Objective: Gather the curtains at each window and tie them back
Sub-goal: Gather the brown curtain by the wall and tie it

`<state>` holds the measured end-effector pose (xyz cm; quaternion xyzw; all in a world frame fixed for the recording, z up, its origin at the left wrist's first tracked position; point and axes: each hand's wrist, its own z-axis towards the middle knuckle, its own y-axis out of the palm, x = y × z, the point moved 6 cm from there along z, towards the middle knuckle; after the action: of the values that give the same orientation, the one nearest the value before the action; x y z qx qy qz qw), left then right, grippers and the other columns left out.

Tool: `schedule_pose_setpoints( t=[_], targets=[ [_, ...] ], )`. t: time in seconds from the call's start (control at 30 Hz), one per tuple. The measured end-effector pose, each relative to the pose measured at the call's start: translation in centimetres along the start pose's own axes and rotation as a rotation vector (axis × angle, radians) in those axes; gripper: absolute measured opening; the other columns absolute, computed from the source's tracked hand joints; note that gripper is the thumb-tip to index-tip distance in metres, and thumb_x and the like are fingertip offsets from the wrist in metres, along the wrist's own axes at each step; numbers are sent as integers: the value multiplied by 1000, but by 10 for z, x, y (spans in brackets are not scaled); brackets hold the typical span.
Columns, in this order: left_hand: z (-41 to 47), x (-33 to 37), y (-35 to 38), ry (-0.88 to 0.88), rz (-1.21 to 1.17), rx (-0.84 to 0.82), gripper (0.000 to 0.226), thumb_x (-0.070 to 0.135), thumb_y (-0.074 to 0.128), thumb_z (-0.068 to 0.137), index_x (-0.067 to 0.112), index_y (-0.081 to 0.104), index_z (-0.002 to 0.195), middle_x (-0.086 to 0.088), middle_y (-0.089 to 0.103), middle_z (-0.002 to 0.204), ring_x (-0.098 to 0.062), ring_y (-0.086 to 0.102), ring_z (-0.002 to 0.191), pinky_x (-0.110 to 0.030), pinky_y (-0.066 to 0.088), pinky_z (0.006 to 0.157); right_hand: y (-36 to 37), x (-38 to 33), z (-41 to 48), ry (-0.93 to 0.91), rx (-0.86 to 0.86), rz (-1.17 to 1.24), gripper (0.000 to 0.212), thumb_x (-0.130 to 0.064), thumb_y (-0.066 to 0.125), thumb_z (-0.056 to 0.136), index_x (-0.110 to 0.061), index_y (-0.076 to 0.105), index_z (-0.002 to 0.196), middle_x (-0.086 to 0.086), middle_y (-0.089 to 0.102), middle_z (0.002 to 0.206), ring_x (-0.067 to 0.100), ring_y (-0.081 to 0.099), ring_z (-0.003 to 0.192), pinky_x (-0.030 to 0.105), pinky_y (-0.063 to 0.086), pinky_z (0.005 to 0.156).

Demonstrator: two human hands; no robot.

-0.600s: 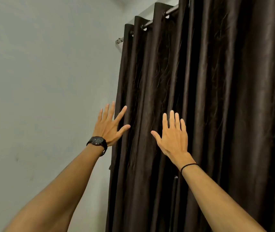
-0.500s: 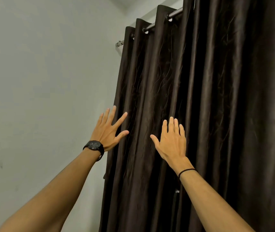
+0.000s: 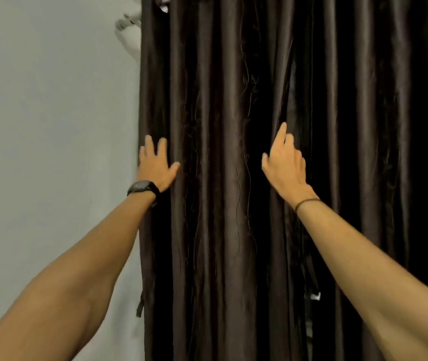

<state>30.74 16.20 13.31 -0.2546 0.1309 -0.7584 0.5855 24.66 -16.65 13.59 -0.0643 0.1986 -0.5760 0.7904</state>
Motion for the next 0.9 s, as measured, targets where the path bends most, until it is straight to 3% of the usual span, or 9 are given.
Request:
schedule_pose_setpoints(
  t=[0.13, 0.23, 0.37, 0.5, 0.6, 0.67, 0.73, 0.8, 0.9],
  targets=[
    [53, -38, 18, -101, -212, 52, 104, 51, 68, 94, 10, 4, 165, -23, 8, 171, -42, 15, 156, -54, 21, 127, 18, -13, 16, 171, -39, 20, 85, -5, 64, 95, -6, 11, 162, 23, 48, 140, 43, 58, 115, 48, 50, 94],
    [79, -61, 31, -206, -337, 79, 109, 67, 62, 90, 8, 9, 164, -21, 14, 170, -41, 16, 156, -55, 19, 126, 45, -36, 24, 151, -82, -18, 81, -4, 63, 94, -11, 18, 162, 23, 56, 129, 44, 59, 112, 49, 51, 91],
    [98, -82, 34, -285, -467, 173, 106, 78, 51, 89, 11, 16, 163, -17, 20, 169, -40, 20, 154, -61, 22, 123, 91, -93, 46, 96, -132, 51, 50, -10, 44, 100, -14, 38, 149, 27, 62, 114, 50, 60, 103, 53, 53, 88],
    [109, -101, 46, -290, -793, 141, 100, 67, 59, 93, 14, 12, 164, -12, 23, 169, -35, 32, 152, -51, 28, 123, 141, -181, 57, -83, -257, 33, 38, 0, 33, 100, -8, 52, 132, 24, 60, 111, 46, 58, 103, 52, 50, 93],
    [107, -116, 55, -305, -819, 122, 72, 48, 67, 94, 14, 39, 151, -13, 53, 148, -34, 53, 134, -44, 45, 109, 163, -218, 37, -117, -267, 157, 24, 2, 32, 98, -16, 47, 103, 12, 52, 89, 37, 56, 87, 55, 51, 91],
    [99, -115, 60, -250, -834, 89, 46, 36, 67, 91, 12, 57, 129, -9, 66, 126, -32, 62, 118, -38, 51, 98, 173, -211, 25, -89, -208, 168, 34, -2, 39, 97, -12, 50, 127, 18, 61, 104, 44, 61, 97, 55, 53, 88],
    [86, -113, 64, -195, -852, 45, 37, 26, 64, 87, 12, 62, 121, -6, 69, 121, -29, 64, 114, -42, 54, 99, 179, -191, 12, -70, -99, 166, 63, -10, 51, 95, -14, 34, 155, 19, 65, 124, 45, 62, 109, 51, 54, 88],
    [66, -111, 70, -153, -881, -4, 32, 12, 60, 87, 13, 63, 119, -2, 71, 113, -24, 67, 106, -37, 58, 95, 188, -165, -10, -26, -25, 249, 76, -18, 63, 90, -20, 30, 159, 11, 61, 139, 35, 59, 124, 46, 53, 98],
    [27, -98, 83, -106, -946, -69, 33, -2, 55, 90, 13, 60, 119, 5, 67, 98, -12, 67, 86, -13, 56, 72, 204, -131, -56, 48, -105, 362, 90, -6, 64, 84, -33, 24, 160, 6, 43, 156, 27, 53, 131, 41, 47, 108]
  ],
)
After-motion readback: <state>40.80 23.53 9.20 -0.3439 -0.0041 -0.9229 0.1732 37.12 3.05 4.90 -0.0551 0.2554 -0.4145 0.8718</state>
